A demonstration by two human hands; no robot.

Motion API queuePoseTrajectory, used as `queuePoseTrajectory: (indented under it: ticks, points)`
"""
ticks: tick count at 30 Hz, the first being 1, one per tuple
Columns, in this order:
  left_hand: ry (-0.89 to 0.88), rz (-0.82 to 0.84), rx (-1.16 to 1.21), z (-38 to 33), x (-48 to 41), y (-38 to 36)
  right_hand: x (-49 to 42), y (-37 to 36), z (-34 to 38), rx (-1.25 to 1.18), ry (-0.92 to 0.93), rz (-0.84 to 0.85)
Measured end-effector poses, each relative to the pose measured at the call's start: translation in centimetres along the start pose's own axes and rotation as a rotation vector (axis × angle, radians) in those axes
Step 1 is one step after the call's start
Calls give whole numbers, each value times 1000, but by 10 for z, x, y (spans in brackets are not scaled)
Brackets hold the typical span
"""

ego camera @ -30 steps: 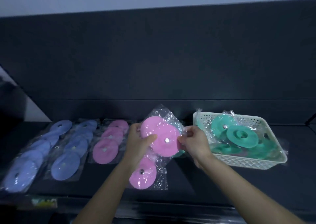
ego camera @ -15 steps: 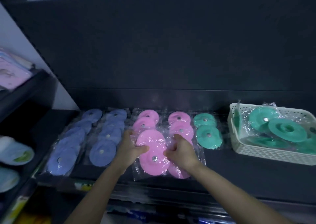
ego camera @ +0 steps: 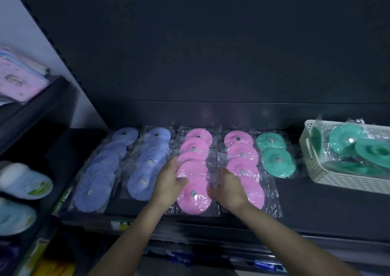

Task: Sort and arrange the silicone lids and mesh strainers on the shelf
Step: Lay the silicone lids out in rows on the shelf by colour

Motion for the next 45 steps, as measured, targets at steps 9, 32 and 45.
queuePoseTrajectory:
  ticks: [9, 32, 45]
  points:
    - [-90, 395, -527, 9, 14, -8, 8, -15, 9, 470, 265, -273]
    - [-288, 312, -500, 1, 14, -11, 3, 26, -37, 543, 258, -129]
    - [-204, 463, -638, 15, 16, -24, -1, 36, -75, 438, 104, 93]
Point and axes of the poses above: each hand's wrist, its own x-axis away from the middle knuckle, its own y-axis out of the back of the hand, z = x × y, the point moved 3 cm from there along -x, towards the middle knuckle, and after that the axes turned 7 degrees about -y, right-handed, at the moved point
